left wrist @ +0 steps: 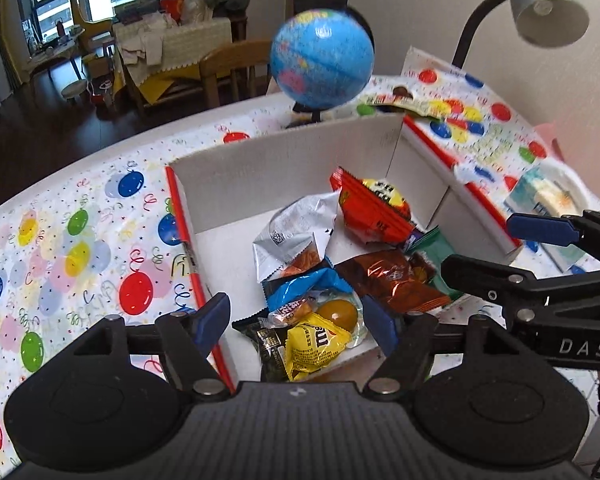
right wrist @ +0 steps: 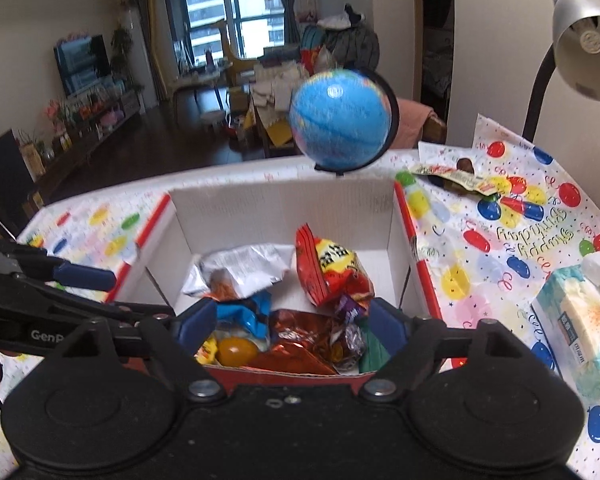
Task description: Organize snacks
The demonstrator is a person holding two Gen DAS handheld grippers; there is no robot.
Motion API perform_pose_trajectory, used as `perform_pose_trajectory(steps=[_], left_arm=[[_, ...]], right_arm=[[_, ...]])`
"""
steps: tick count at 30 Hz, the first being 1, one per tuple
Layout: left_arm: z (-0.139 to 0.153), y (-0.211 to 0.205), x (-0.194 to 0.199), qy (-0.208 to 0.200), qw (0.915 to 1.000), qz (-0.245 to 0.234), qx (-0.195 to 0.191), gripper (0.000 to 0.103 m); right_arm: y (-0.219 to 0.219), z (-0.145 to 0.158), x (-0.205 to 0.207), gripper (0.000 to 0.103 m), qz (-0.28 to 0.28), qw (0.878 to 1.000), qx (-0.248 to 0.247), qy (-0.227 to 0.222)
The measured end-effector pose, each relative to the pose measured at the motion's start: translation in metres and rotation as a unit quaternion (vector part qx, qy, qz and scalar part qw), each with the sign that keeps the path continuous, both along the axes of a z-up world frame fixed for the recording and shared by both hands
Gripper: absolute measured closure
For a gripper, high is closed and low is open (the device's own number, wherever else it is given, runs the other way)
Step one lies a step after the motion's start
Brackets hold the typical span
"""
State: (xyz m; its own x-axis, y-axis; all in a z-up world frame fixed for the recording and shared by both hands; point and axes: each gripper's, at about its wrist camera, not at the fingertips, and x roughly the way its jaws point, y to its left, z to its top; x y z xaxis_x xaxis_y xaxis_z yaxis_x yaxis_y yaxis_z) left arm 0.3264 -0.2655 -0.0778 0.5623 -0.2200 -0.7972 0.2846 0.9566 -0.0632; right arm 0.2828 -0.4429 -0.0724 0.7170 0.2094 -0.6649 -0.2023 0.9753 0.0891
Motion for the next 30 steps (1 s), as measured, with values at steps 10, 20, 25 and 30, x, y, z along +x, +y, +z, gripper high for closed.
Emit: perform_pose_trajectory(steps=[10, 20, 25, 30], left_arm=[[0.033, 0.031, -0.033, -0.040, 0.9987, 0.007, -0.030, 0.018], [0.053, 0.054, -0.064, -0.075, 0.9960, 0.013, -0.047, 0.001], [0.057, 0.061, -0.075, -0.077, 0.9955, 0.025, -0.048, 0.000], [0.059, 0.068, -0.088, -0.078, 0.9950, 0.039, -0.050, 0.000]], right_arm=[[0.013, 0.032, -0.027, 0.003, 0.007, 0.998, 0.037, -0.045], [0.024, 0.050, -0.058, 0.000, -0.008, 0.995, 0.028, -0.092], [0.023, 0.052, -0.068, 0.000, -0.023, 0.995, 0.039, -0.091], [0.025, 0.053, -0.082, 0.000, -0.032, 0.994, 0.043, -0.093]])
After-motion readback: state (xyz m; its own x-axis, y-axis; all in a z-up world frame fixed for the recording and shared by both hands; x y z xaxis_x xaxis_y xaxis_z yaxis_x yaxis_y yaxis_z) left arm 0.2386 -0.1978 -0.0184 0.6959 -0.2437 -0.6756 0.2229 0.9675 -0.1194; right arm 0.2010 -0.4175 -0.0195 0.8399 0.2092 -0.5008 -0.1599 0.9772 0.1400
